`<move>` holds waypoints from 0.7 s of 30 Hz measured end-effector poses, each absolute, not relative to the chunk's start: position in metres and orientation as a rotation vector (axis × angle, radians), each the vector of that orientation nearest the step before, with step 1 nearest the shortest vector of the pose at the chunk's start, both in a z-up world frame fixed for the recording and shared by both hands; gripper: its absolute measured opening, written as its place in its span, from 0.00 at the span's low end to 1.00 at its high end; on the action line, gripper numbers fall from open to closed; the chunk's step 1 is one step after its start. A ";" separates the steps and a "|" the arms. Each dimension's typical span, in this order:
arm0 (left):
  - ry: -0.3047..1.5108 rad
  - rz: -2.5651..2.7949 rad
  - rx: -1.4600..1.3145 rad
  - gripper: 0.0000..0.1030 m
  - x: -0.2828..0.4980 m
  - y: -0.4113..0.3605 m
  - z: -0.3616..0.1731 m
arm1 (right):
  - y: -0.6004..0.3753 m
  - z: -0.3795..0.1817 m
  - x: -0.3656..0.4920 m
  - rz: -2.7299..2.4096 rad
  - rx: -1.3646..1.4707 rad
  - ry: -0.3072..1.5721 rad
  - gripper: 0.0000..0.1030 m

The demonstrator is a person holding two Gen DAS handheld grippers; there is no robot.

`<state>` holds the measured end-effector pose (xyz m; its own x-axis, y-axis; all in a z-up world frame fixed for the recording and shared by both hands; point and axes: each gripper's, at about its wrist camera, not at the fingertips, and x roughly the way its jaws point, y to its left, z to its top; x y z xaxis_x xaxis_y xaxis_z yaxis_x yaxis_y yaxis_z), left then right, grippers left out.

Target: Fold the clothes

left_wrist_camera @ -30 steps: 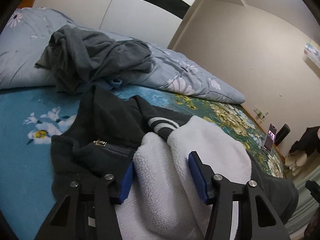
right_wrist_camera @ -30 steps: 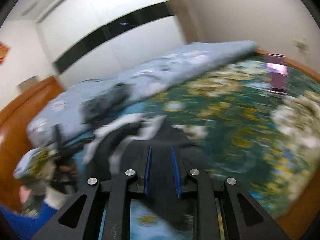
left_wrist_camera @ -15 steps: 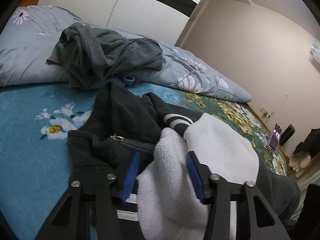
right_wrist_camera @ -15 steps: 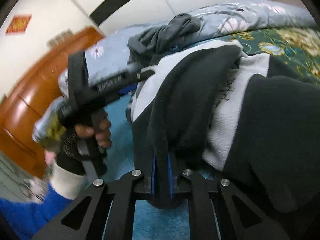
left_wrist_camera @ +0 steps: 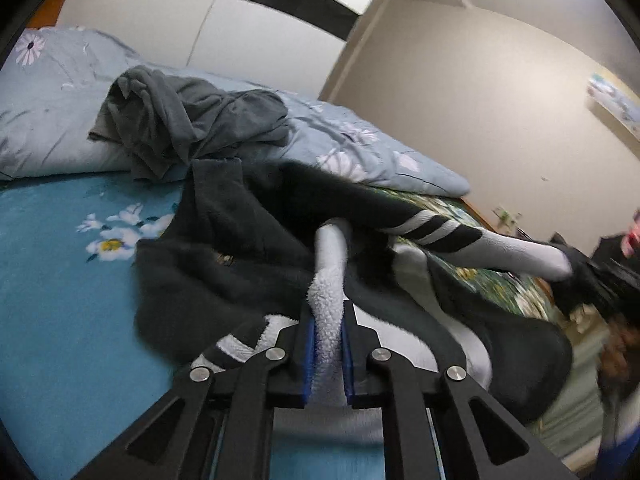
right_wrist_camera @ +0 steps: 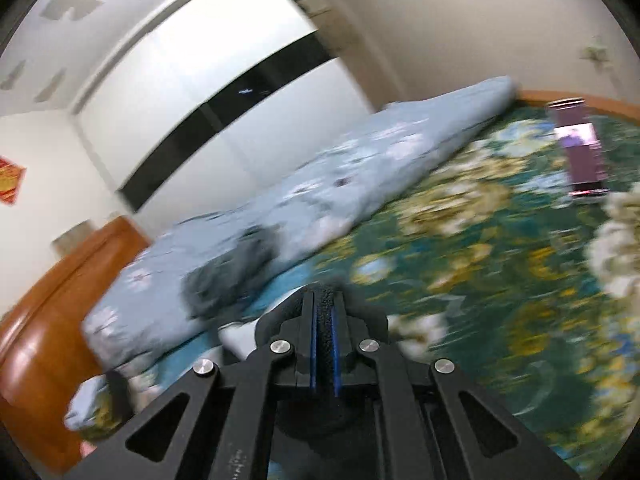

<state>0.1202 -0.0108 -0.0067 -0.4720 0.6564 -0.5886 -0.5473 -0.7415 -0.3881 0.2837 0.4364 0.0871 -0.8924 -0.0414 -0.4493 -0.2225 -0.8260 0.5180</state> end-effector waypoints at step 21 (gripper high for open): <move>-0.246 2.397 -1.061 0.57 0.087 -0.086 -0.023 | 0.331 0.095 0.176 2.998 -0.975 0.283 0.41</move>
